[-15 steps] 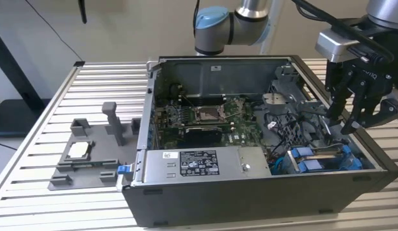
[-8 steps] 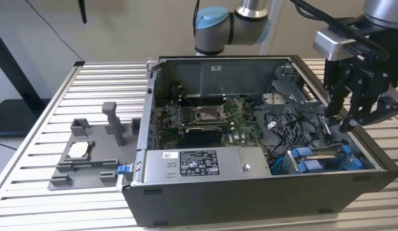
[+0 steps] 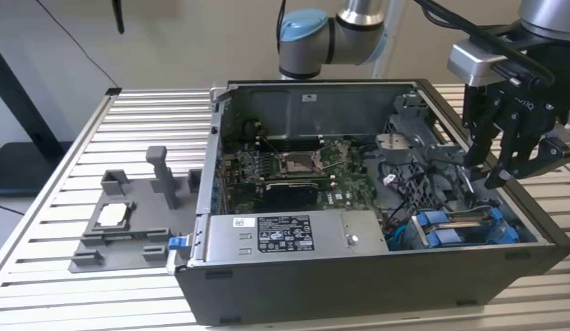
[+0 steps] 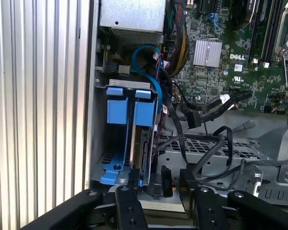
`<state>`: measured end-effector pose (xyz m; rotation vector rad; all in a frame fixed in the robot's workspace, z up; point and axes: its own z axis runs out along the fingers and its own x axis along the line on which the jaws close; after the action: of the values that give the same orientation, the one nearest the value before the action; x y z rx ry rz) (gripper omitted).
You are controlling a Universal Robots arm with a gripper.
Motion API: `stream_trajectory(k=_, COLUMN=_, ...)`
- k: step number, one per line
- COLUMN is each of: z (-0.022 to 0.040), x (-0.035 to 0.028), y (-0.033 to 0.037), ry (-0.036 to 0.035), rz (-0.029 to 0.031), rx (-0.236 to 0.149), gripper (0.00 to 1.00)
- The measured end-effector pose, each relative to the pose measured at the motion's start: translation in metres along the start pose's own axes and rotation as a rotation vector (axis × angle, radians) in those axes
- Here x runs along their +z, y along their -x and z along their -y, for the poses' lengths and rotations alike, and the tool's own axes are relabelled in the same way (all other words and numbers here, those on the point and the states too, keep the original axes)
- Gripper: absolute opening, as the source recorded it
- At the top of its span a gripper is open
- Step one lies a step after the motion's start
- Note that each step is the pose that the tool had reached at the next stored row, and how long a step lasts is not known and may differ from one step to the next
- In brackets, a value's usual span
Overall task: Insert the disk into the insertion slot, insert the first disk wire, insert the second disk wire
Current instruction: 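Insert the first disk wire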
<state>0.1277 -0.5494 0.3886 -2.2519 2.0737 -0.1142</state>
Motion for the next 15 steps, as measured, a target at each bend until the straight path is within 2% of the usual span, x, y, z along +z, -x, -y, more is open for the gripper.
stream_trajectory(k=4, z=0.0000, x=0.0002, y=0.0000, ry=0.0000, rz=-0.0003, rx=0.000, gripper=0.44)
stream_trajectory(k=7, z=0.0000, x=0.0003, y=0.0000, ry=0.0001, rz=-0.0006, rx=0.000, gripper=0.26)
stream_trajectory(k=8, z=0.0000, x=0.0004, y=0.0000, ry=0.0000, rz=-0.0006, rx=0.000, gripper=0.26)
stream_trajectory(k=9, z=0.0000, x=0.0004, y=0.0000, ry=0.0000, rz=-0.0006, rx=0.000, gripper=0.20)
stream_trajectory(k=15, z=0.0000, x=0.0004, y=0.0000, ry=0.0000, rz=-0.0009, rx=0.000, gripper=0.19)
